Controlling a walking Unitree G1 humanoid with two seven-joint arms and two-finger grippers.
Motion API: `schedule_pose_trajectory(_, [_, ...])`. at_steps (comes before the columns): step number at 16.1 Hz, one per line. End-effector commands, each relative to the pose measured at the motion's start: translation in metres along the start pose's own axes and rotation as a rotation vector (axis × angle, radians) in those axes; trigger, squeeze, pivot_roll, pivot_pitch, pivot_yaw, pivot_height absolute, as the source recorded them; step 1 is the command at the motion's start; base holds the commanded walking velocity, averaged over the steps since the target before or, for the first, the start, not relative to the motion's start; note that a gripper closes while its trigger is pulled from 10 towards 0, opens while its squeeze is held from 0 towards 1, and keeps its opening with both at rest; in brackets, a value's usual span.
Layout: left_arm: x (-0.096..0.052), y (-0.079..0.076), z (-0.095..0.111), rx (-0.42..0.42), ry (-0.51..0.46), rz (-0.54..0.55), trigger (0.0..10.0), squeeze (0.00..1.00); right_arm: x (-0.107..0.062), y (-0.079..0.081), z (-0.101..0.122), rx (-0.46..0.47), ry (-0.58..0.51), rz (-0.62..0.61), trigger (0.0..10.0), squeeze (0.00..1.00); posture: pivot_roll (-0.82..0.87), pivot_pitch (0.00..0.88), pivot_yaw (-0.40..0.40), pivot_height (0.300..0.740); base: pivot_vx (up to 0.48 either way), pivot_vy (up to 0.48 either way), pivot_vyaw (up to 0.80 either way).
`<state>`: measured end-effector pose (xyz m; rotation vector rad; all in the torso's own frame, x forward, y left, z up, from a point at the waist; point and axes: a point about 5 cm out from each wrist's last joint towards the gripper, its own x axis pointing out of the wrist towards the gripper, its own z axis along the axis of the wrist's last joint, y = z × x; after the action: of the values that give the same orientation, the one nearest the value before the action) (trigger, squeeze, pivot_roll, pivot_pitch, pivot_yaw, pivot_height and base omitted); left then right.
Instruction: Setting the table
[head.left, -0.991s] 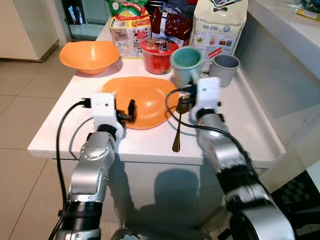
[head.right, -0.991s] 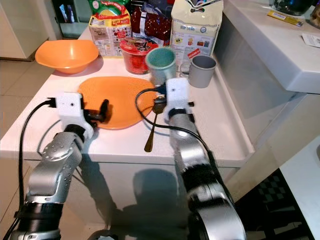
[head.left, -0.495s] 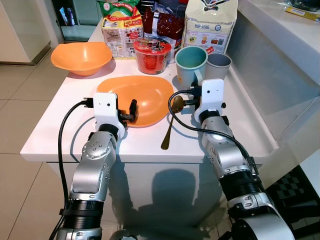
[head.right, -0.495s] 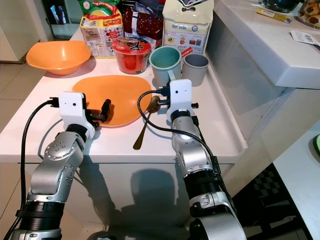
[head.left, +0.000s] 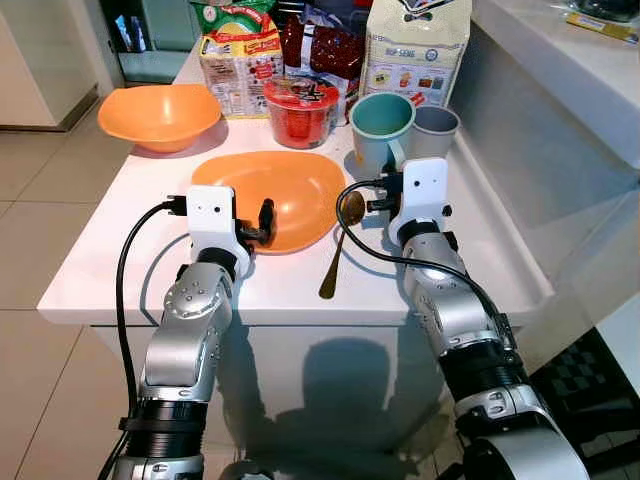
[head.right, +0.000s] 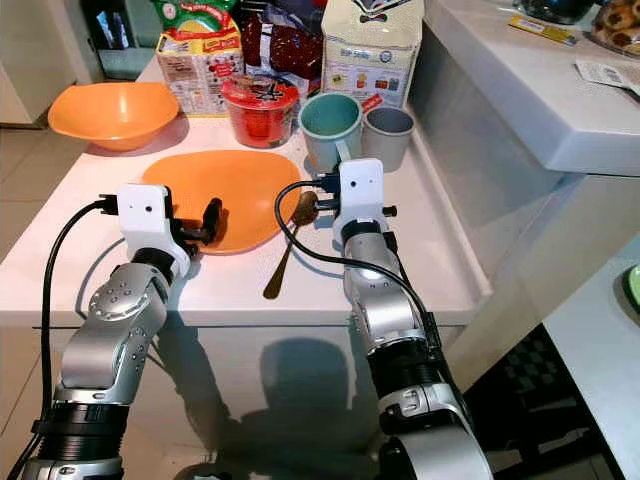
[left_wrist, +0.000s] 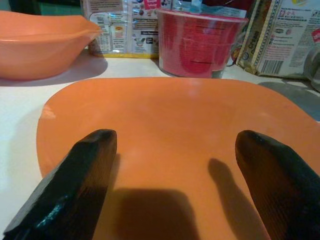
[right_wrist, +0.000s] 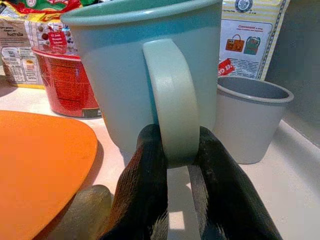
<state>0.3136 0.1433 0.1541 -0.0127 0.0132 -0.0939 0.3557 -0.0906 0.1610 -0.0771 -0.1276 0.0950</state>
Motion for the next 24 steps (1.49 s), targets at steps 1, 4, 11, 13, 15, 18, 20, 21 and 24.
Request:
schedule_pose_trajectory(1, [0.002, -0.006, 0.002, 0.013, -0.009, -0.022, 10.0, 0.0, 0.001, -0.002, 0.006, -0.005, -0.018, -0.005, 10.0, 0.0, 0.19, 0.0, -0.067, 0.74, 0.0, 0.0, 0.0])
schedule_pose_trajectory(4, [-0.043, 0.02, 0.037, 0.031, -0.18, 0.046, 10.0, 0.0, -0.042, -0.017, -0.003, -0.109, -0.012, -0.022, 10.0, 0.0, 0.23, 0.0, -0.087, 0.74, 0.0, 0.0, 0.0])
schedule_pose_trajectory(11, [-0.045, 0.018, 0.035, 0.023, -0.17, 0.056, 10.0, 0.0, -0.043, -0.012, -0.004, -0.102, 0.026, -0.008, 10.0, 0.0, 0.24, 0.0, -0.097, 0.74, -0.206, 0.0, 0.0])
schedule_pose_trajectory(13, [-0.045, 0.017, 0.035, 0.026, -0.169, 0.055, 10.0, 0.0, -0.044, -0.011, -0.005, -0.102, 0.029, -0.005, 10.0, 0.0, 0.24, 0.0, -0.097, 0.74, -0.414, 0.0, 0.0])
schedule_pose_trajectory(15, [-0.045, 0.017, 0.035, 0.026, -0.172, 0.052, 10.0, 0.0, -0.045, -0.01, -0.005, -0.103, 0.036, -0.001, 10.0, 0.0, 0.24, 0.0, -0.098, 0.74, -0.202, 0.0, 0.0])
schedule_pose_trajectory(18, [-0.045, 0.015, 0.035, 0.036, -0.166, 0.04, 10.0, 0.0, -0.046, -0.01, -0.005, -0.103, 0.04, 0.001, 10.0, 0.0, 0.24, 0.0, -0.097, 0.74, 0.0, 0.0, 0.0])
schedule_pose_trajectory(20, [-0.045, 0.013, 0.034, 0.046, -0.158, 0.03, 10.0, 0.0, -0.046, -0.01, -0.006, -0.104, 0.044, 0.0, 10.0, 0.0, 0.24, 0.0, -0.096, 0.74, 0.0, 0.0, 0.0])
schedule_pose_trajectory(21, [-0.045, 0.013, 0.035, 0.037, -0.163, 0.024, 10.0, 0.0, -0.047, -0.009, -0.006, -0.104, 0.045, 0.0, 10.0, 0.0, 0.24, 0.0, -0.094, 0.74, 0.0, 0.0, 0.0])
schedule_pose_trajectory(24, [-0.045, 0.011, 0.036, 0.028, -0.168, 0.008, 10.0, 0.0, -0.047, -0.01, -0.006, -0.106, 0.048, -0.003, 10.0, 0.0, 0.24, 0.0, -0.093, 0.74, 0.0, 0.0, 0.0])
